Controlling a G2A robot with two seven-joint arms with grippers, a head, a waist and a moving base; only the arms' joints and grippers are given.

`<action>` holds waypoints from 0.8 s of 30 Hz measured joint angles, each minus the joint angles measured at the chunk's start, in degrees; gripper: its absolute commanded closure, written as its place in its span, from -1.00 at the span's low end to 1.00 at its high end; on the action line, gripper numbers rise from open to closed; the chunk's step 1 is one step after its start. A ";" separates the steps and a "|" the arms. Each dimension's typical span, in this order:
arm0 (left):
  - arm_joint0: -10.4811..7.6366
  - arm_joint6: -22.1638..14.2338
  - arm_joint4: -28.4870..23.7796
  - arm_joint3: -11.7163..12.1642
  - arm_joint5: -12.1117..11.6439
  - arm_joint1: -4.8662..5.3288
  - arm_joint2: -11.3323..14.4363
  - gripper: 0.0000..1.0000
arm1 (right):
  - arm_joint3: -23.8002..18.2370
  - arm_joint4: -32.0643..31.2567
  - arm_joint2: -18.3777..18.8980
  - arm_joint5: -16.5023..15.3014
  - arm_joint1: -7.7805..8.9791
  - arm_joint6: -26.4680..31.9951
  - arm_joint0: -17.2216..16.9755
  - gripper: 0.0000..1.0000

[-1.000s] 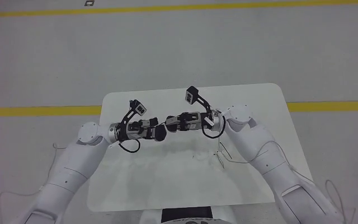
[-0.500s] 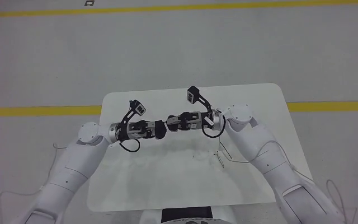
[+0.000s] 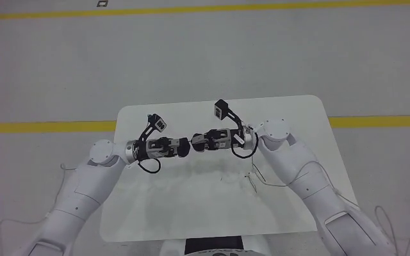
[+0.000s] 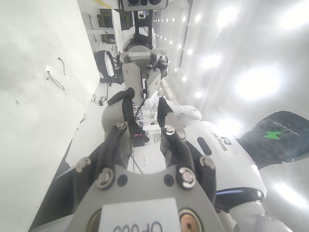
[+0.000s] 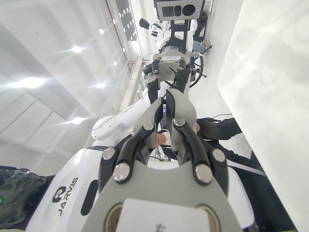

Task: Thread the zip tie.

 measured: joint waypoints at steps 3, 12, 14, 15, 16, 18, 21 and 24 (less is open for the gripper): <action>0.08 0.16 0.16 -0.01 0.01 0.01 -0.04 0.66 | -0.06 -0.23 -0.09 0.13 0.07 -0.29 0.01 1.00; 0.21 0.82 0.59 0.18 -0.20 -0.06 0.05 0.86 | -0.06 -0.65 -0.48 0.37 0.24 -0.47 0.12 1.00; 0.20 0.90 0.67 0.20 -0.22 -0.07 0.06 0.88 | -0.06 -0.67 -0.58 0.41 0.27 -0.51 0.14 1.00; 0.19 0.94 0.72 0.20 -0.22 -0.07 0.06 0.88 | -0.05 -0.68 -0.62 0.42 0.28 -0.52 0.15 1.00; 0.19 0.99 0.78 0.20 -0.23 -0.08 0.07 0.90 | -0.03 -0.69 -0.69 0.44 0.29 -0.52 0.17 1.00; 0.19 1.05 0.87 0.19 -0.23 -0.09 0.09 0.90 | 0.01 -0.69 -0.78 0.46 0.31 -0.50 0.22 1.00; 0.18 1.10 0.97 0.18 -0.18 -0.10 0.12 0.86 | 0.09 -0.59 -0.90 0.45 0.34 -0.45 0.29 1.00; 0.13 1.11 0.99 0.15 -0.19 -0.12 0.14 0.82 | 0.16 -0.47 -1.01 0.40 0.36 -0.44 0.34 1.00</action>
